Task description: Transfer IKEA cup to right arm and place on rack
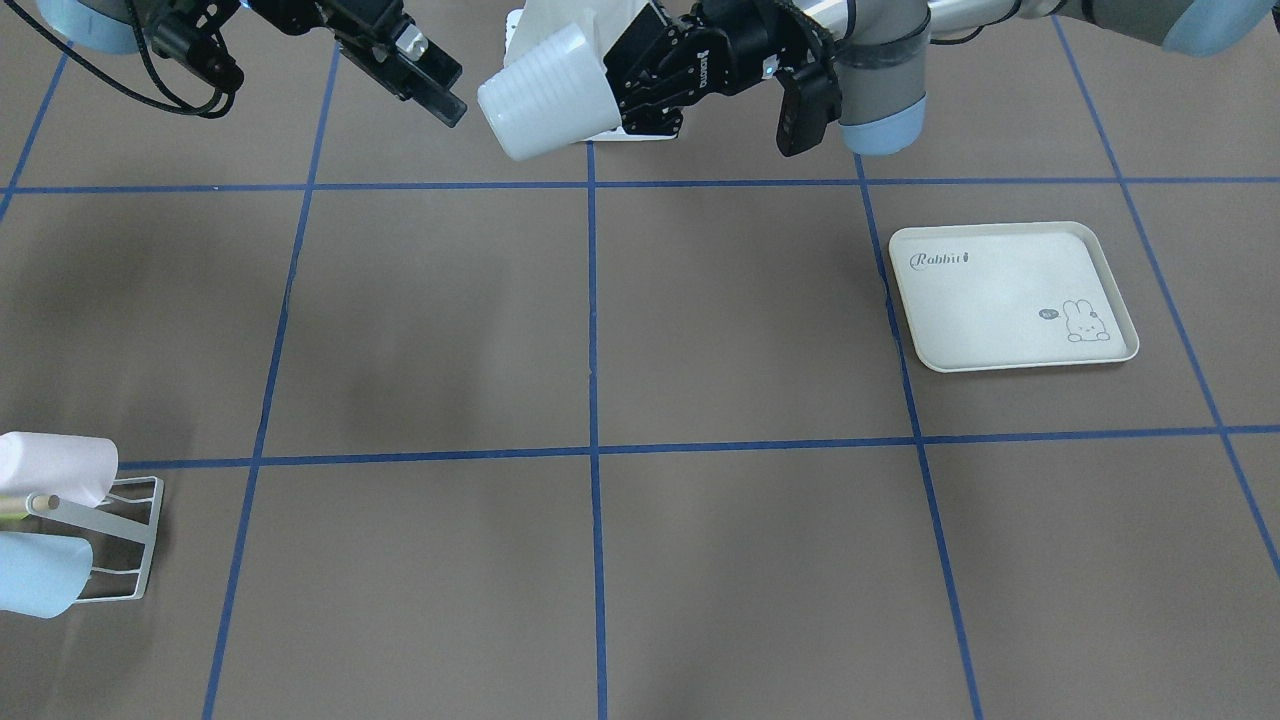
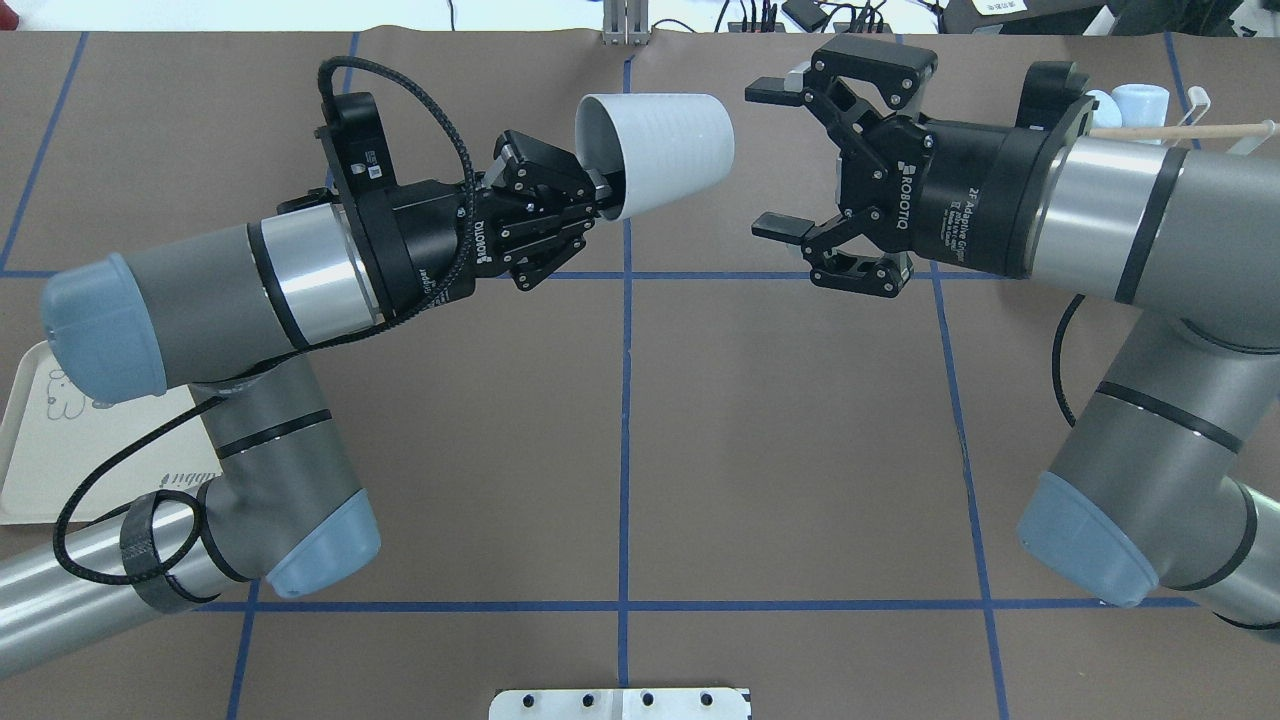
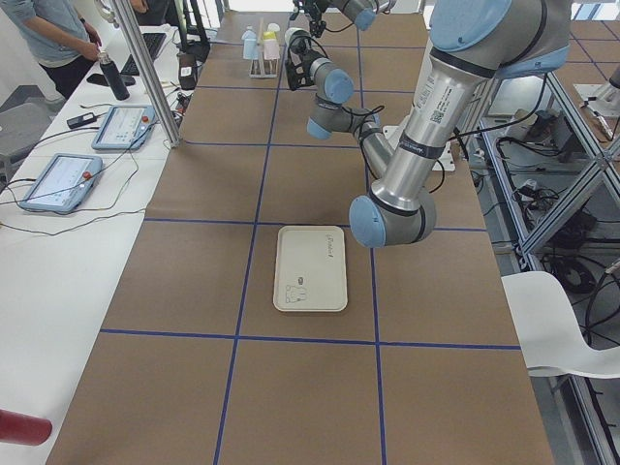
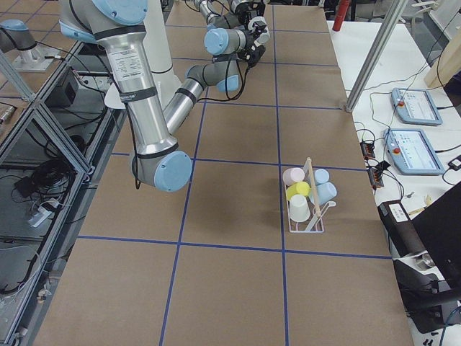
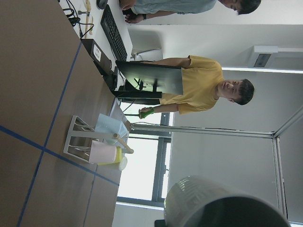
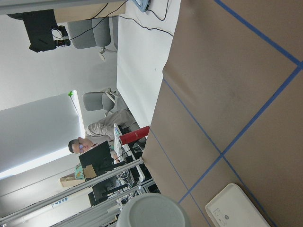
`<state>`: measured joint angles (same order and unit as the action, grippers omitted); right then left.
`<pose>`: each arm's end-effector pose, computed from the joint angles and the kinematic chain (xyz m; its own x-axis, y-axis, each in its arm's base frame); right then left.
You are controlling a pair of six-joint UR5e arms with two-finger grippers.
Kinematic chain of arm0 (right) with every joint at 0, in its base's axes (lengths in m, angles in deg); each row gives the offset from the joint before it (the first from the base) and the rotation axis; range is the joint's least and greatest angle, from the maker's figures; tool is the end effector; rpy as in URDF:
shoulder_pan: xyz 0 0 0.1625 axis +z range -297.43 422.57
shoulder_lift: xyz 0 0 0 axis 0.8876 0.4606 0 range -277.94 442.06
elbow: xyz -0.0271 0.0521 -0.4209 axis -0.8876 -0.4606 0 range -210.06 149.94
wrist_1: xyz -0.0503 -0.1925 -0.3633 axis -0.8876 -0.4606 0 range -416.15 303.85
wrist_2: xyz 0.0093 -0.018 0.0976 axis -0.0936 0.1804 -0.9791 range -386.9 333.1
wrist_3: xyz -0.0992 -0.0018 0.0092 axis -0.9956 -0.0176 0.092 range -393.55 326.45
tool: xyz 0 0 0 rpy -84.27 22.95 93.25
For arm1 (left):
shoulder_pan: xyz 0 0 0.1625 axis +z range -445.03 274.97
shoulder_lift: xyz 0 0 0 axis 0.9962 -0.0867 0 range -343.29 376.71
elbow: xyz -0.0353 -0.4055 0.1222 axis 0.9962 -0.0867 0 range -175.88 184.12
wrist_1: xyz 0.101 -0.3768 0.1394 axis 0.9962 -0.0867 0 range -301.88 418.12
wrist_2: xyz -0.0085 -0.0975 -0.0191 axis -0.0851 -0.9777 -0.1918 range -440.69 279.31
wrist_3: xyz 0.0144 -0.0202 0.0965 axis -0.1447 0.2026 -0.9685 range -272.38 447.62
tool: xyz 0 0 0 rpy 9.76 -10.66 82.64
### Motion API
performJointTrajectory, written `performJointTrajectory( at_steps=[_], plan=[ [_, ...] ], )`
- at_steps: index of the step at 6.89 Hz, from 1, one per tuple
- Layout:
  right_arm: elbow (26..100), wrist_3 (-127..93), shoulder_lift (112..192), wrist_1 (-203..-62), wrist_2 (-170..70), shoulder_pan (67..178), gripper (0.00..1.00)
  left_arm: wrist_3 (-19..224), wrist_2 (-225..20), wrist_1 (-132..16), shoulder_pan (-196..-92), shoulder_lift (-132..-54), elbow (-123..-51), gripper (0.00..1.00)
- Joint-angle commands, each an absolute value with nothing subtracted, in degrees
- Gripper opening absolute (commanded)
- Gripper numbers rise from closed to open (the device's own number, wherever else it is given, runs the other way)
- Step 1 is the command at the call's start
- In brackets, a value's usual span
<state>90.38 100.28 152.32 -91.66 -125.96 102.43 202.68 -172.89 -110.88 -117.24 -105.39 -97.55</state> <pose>-0.2812 -0.3881 0.1399 -0.4975 0.4754 0.7256 -0.2375 0.7298 -0.6410 0.3869 -0.3968 0.1135 -0.6289 -0.1040 -0.7705 0.2640 0.9036 -0.3374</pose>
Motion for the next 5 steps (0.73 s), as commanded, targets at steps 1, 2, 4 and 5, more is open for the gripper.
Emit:
performJointTrajectory(
  at_steps=[1, 2, 4, 5],
  plan=[
    [90.5, 100.3, 152.1, -91.7, -126.0, 102.2, 1.00, 202.8, -172.9, -110.9, -116.3, -106.3, -97.4, 0.00],
    [90.6, 101.6, 152.0, -91.6, -126.0, 102.2, 1.00, 202.7, -172.8, -110.9, -115.8, -106.4, -97.4, 0.00],
    [90.6, 101.7, 152.0, -91.6, -126.0, 102.2, 1.00, 202.8, -172.8, -111.1, -115.7, -106.4, -97.5, 0.00],
    [90.5, 101.8, 152.0, -91.6, -126.0, 102.2, 1.00, 202.9, -172.8, -111.2, -115.7, -106.5, -97.7, 0.00]
  ],
)
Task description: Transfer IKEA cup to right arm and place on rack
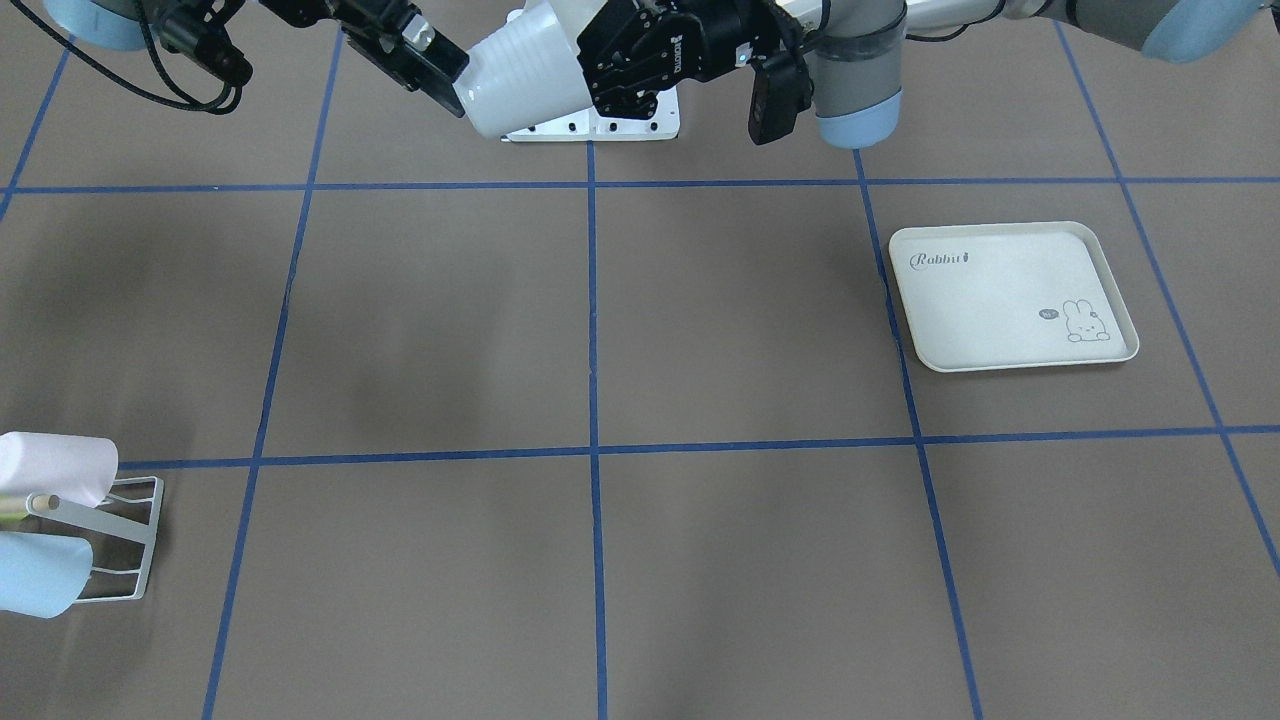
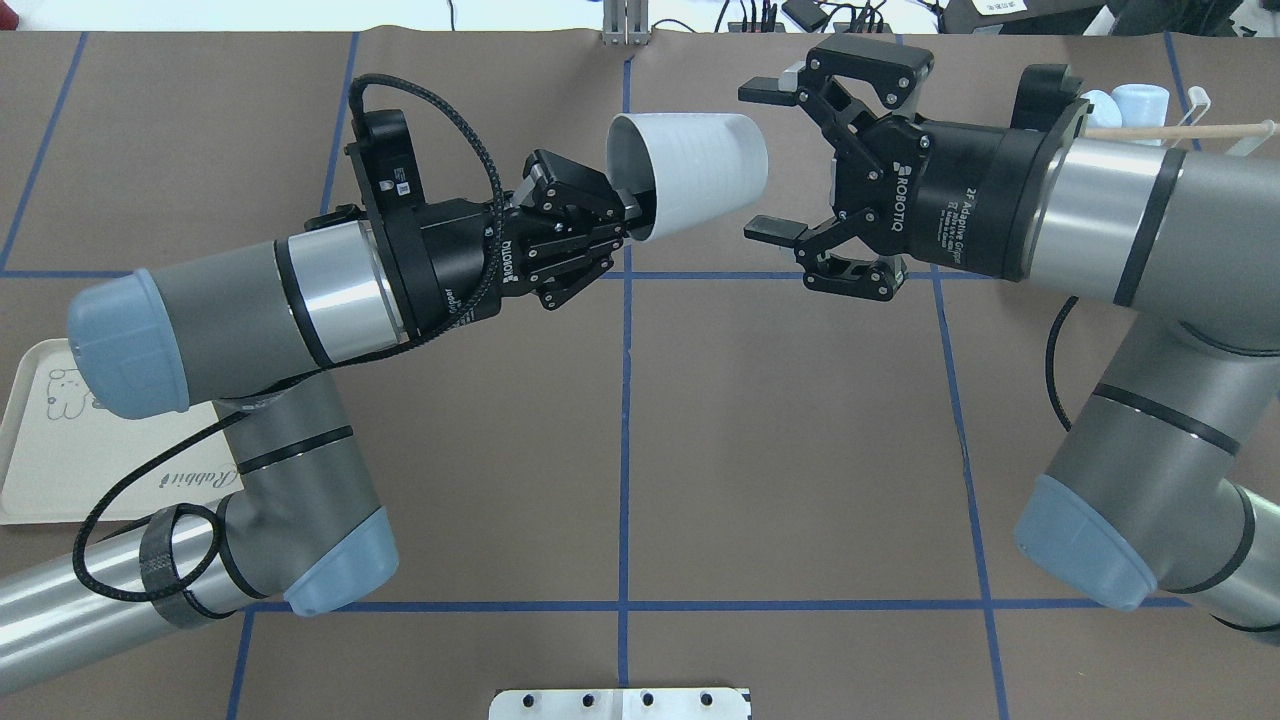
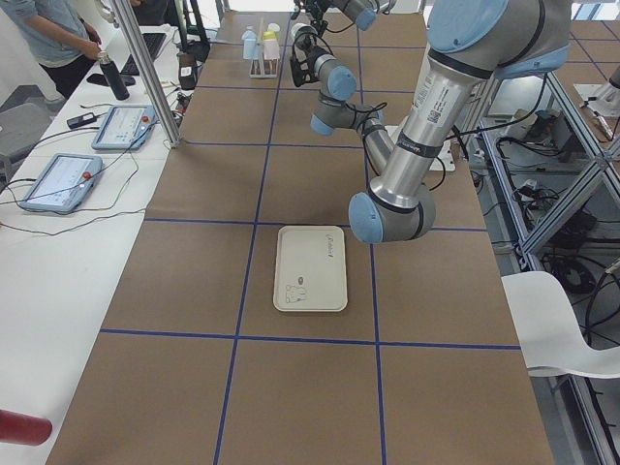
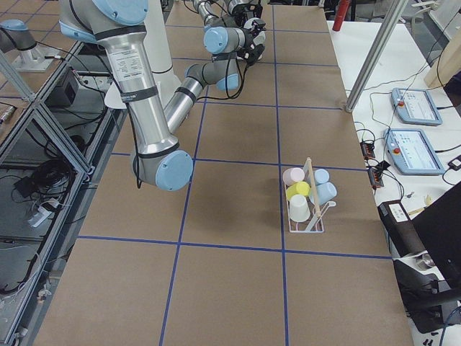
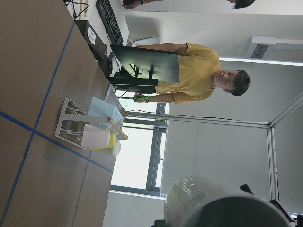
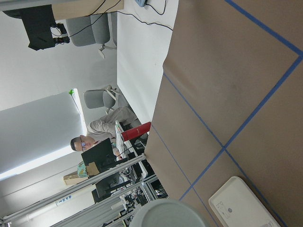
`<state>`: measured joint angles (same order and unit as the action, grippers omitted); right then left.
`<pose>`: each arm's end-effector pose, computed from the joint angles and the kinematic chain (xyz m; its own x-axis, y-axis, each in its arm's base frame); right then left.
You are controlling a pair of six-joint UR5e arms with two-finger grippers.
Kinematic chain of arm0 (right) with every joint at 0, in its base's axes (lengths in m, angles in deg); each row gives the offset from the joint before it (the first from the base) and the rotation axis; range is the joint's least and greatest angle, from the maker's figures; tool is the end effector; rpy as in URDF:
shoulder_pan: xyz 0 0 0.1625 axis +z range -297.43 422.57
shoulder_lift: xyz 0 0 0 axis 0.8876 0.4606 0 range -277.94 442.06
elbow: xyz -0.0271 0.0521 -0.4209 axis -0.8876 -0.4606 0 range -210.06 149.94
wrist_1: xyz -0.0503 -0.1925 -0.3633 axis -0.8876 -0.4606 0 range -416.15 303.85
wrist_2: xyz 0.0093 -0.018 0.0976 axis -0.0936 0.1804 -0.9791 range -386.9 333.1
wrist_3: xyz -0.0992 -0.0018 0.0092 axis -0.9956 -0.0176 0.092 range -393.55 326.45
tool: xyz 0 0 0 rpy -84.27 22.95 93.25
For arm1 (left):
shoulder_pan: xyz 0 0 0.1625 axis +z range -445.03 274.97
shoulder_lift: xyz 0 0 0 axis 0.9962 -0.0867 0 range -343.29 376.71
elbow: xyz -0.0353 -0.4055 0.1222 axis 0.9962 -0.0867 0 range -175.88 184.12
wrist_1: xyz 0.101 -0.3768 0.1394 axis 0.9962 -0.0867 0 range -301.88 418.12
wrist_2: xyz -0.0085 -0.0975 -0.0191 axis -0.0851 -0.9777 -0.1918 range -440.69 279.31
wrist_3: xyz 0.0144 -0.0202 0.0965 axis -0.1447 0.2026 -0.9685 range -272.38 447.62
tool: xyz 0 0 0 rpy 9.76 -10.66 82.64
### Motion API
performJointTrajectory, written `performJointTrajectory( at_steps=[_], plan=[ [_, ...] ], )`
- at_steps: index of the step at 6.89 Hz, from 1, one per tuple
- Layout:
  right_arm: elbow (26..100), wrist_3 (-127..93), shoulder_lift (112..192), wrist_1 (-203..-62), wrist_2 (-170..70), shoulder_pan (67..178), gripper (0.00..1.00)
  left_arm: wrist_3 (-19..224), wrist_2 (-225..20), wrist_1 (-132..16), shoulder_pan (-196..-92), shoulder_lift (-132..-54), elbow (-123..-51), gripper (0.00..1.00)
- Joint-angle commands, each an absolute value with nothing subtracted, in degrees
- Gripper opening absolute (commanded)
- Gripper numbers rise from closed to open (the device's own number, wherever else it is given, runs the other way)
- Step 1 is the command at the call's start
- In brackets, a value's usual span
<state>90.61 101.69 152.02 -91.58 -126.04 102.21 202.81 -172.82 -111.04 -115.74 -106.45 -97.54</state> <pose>-0.2812 -0.3856 0.1361 -0.5063 0.4908 0.7091 -0.2162 0.7237 -0.6553 0.3960 -0.3860 0.1035 -0.6407 -0.1140 -0.7592 0.2335 0.9131 -0.3342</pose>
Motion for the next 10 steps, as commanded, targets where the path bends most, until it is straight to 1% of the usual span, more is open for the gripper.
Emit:
performJointTrajectory(
  at_steps=[1, 10],
  plan=[
    [90.4, 101.8, 152.0, -91.6, -126.0, 102.1, 1.00, 203.0, -172.8, -111.2, -115.7, -106.6, -98.0, 0.00],
    [90.3, 102.8, 151.6, -91.6, -126.0, 102.0, 0.99, 203.2, -172.7, -110.9, -114.7, -107.6, -97.8, 0.00]
  ],
)
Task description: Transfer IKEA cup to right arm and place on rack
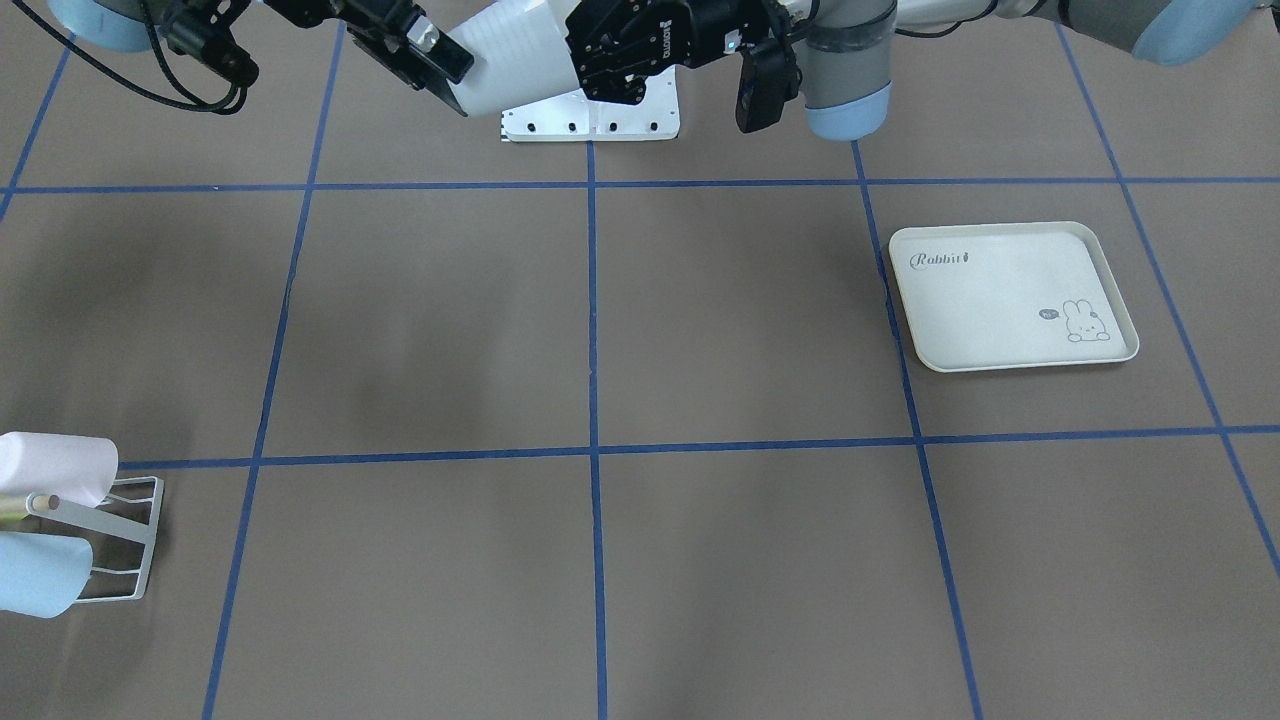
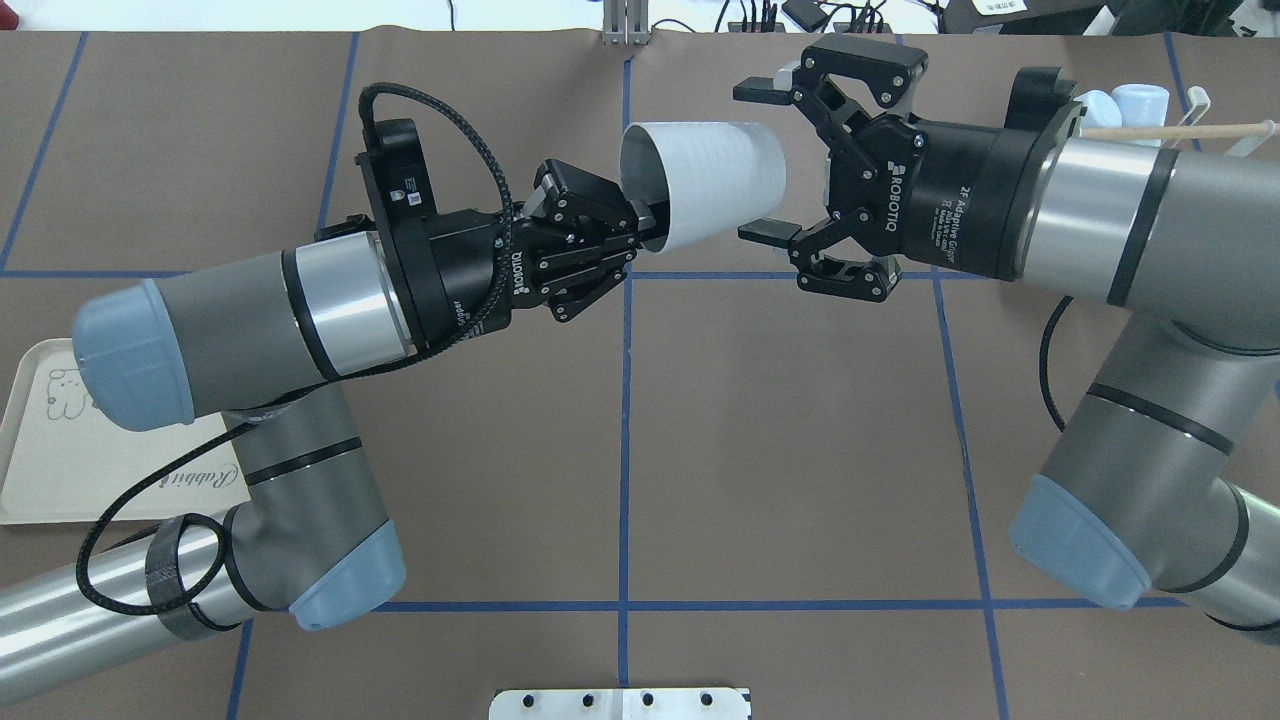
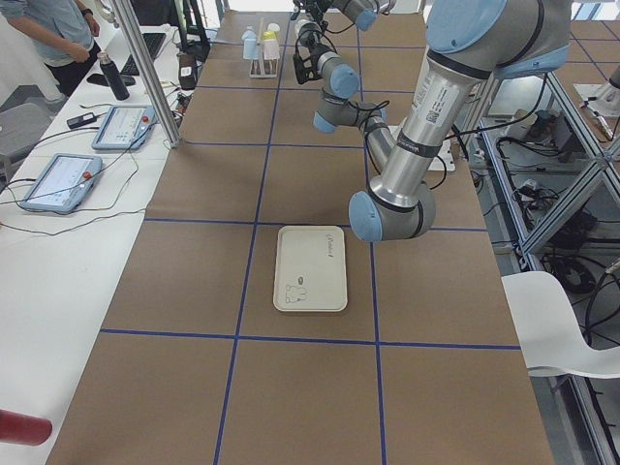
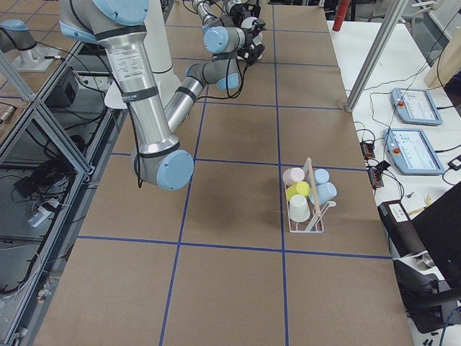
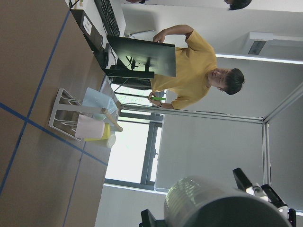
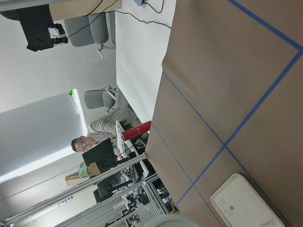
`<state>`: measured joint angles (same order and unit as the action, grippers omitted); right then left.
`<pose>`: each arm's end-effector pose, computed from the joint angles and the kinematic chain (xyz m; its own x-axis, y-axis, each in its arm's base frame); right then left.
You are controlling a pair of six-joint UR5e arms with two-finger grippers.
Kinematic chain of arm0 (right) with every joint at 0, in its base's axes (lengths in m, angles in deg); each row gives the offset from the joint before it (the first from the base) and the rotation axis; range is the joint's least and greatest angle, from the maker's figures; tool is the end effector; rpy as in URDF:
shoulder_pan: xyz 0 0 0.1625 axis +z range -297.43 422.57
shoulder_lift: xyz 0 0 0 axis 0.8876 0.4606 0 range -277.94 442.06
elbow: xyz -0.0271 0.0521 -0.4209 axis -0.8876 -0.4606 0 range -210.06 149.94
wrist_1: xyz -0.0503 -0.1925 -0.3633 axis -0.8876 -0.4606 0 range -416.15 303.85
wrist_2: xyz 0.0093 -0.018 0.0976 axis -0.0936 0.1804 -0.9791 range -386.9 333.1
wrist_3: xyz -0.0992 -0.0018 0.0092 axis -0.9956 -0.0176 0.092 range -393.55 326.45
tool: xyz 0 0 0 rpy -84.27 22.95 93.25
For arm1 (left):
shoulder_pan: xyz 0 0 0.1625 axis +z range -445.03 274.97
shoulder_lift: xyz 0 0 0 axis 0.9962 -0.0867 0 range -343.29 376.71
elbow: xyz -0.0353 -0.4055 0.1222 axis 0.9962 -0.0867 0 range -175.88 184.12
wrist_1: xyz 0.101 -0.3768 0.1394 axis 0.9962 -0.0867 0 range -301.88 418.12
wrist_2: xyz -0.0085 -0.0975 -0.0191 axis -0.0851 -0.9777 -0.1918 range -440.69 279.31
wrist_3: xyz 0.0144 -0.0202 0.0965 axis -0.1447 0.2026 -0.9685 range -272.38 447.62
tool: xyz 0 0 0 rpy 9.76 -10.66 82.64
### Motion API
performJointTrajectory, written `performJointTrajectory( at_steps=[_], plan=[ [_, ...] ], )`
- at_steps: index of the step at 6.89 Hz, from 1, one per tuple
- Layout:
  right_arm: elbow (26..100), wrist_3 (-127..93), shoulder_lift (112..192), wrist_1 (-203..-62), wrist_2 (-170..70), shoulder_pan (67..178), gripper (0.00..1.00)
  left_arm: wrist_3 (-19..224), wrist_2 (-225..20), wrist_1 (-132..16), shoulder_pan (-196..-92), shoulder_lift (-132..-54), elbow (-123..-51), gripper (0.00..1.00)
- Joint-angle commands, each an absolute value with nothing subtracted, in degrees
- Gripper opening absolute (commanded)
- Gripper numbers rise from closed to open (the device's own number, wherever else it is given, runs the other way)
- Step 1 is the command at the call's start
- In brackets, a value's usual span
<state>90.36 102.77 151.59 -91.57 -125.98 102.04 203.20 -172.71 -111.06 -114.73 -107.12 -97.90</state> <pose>-0.2836 -0.3859 0.1340 -0.5112 0.5040 0.6962 -0.2034 0.7160 -0.6678 0.3997 -0.3774 0.0953 -0.6527 -0.1244 -0.7474 0.2090 0.9186 -0.3354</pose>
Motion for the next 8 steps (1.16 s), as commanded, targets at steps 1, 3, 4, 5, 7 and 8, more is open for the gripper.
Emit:
performJointTrajectory(
  at_steps=[1, 3, 4, 5, 7, 8],
  plan=[
    [90.3, 102.7, 151.6, -91.6, -126.0, 102.0, 0.99, 203.2, -172.7, -110.9, -114.6, -107.8, -97.7, 0.00],
    [90.3, 102.9, 151.6, -91.6, -126.0, 102.0, 0.70, 203.2, -172.7, -110.9, -114.6, -107.8, -97.6, 0.00],
    [90.3, 103.6, 151.6, -91.6, -126.0, 102.0, 0.23, 203.2, -172.7, -110.9, -114.6, -107.9, -97.5, 0.00],
    [90.3, 103.6, 151.6, -91.6, -126.0, 102.0, 0.00, 203.2, -172.7, -110.9, -114.6, -107.9, -97.5, 0.05],
    [90.3, 103.5, 151.6, -91.6, -125.0, 102.0, 0.00, 203.1, -172.7, -110.7, -114.7, -108.3, -97.6, 0.99],
    [90.3, 103.1, 151.5, -91.6, -124.9, 102.0, 0.00, 202.9, -172.7, -110.7, -114.9, -108.0, -97.8, 1.00]
  ],
)
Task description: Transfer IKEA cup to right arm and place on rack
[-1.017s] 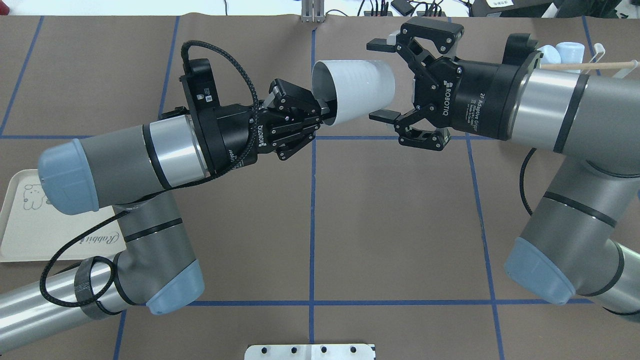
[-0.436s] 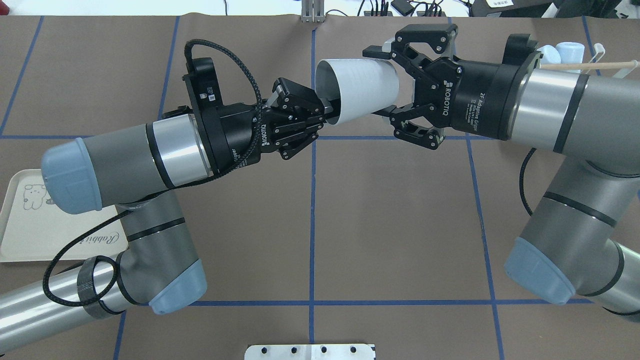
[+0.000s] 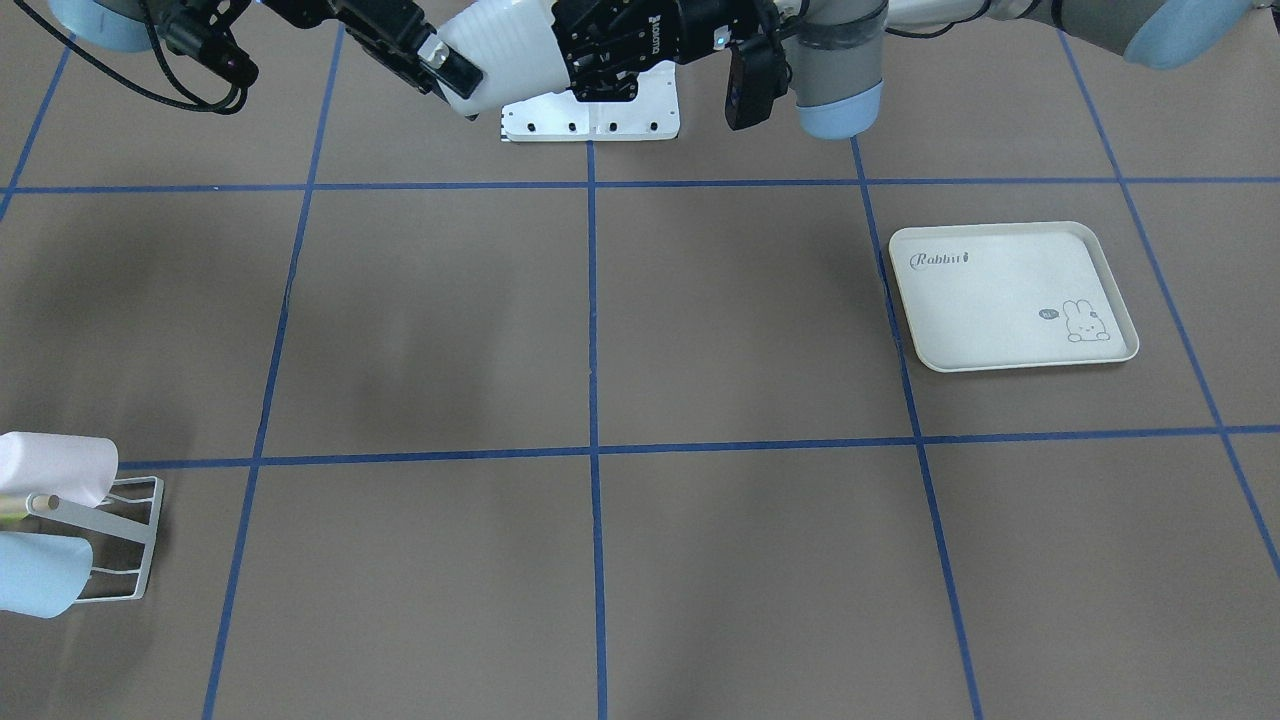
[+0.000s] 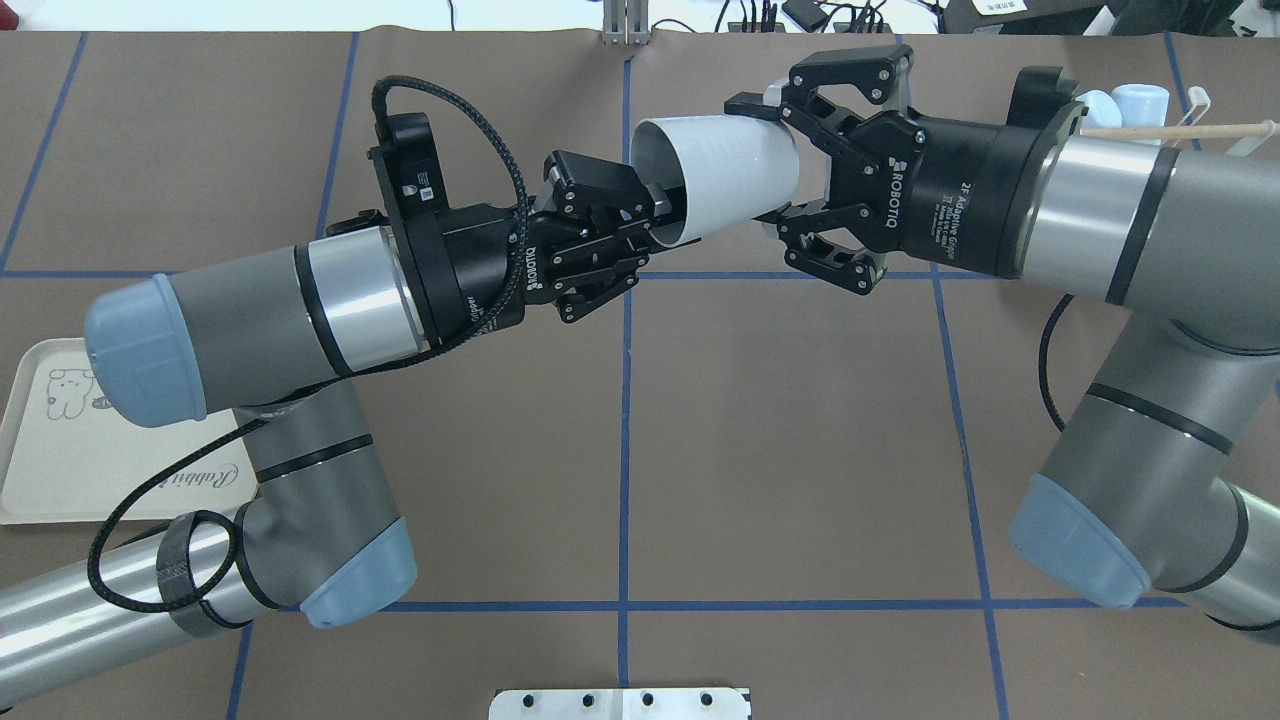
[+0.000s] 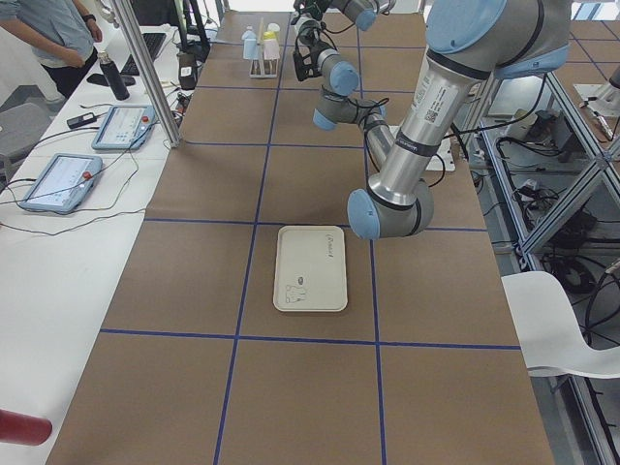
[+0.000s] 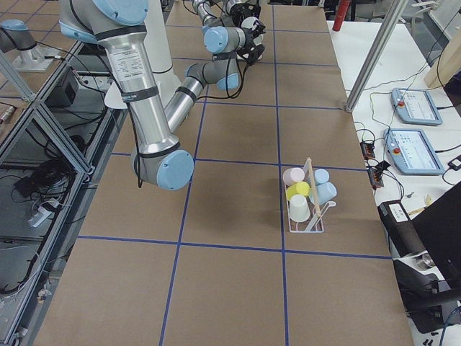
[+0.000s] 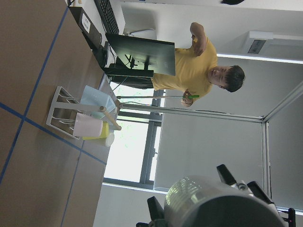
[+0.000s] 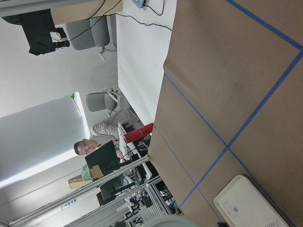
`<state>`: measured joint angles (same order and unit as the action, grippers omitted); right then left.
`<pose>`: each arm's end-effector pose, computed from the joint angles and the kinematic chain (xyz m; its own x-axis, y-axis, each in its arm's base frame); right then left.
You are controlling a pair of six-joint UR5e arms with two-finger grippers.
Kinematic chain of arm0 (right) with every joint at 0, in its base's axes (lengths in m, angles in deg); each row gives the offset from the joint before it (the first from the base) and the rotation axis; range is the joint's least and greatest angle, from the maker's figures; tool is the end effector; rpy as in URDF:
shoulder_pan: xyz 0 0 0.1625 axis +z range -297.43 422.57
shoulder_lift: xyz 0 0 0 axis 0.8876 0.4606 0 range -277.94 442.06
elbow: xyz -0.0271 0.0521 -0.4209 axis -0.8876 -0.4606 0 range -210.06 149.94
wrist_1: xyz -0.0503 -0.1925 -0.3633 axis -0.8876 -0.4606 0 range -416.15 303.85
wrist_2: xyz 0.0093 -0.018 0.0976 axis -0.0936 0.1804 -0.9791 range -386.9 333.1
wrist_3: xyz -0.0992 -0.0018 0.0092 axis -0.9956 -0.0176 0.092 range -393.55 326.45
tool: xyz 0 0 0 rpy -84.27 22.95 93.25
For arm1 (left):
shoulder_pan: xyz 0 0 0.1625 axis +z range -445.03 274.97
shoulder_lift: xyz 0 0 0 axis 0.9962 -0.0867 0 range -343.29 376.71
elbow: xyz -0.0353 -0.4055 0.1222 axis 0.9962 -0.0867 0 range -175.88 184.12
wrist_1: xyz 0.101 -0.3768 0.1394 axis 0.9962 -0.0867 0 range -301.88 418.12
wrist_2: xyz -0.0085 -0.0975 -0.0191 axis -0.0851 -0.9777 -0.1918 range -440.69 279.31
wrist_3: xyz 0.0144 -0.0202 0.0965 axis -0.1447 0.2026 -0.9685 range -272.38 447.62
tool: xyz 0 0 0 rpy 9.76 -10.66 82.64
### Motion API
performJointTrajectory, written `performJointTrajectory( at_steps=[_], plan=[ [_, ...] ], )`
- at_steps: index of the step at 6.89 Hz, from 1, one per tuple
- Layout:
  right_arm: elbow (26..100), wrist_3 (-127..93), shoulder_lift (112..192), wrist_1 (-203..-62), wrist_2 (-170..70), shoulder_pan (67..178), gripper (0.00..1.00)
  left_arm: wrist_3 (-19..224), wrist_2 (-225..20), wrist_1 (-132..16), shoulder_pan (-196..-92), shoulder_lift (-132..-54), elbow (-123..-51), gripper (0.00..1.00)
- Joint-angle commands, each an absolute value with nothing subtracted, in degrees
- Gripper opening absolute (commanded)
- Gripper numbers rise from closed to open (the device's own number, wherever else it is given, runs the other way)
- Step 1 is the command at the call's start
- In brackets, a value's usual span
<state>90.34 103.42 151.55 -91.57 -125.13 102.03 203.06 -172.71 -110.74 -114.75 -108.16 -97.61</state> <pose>-0.2830 -0.3872 0.1337 -0.5226 0.5068 0.6856 -0.2057 0.7055 -0.6782 0.4009 -0.3784 0.0873 -0.6571 -0.1191 -0.7444 0.2087 0.9201 -0.3315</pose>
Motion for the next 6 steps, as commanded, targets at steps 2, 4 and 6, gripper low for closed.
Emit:
performJointTrajectory(
  at_steps=[2, 4, 6],
  plan=[
    [89.6, 99.3, 151.6, -92.1, -123.3, 102.6, 0.00, 202.0, -172.9, -109.2, -117.2, -106.2, -97.8, 1.00],
    [85.0, 91.0, 152.2, -92.5, -122.8, 105.5, 0.00, 191.8, -174.0, -101.8, -119.5, -104.2, -99.8, 1.00],
    [79.7, 77.5, 152.5, -96.0, -122.4, 110.9, 0.00, 184.6, -173.9, -97.4, -120.4, -100.9, -101.2, 1.00]
  ],
)
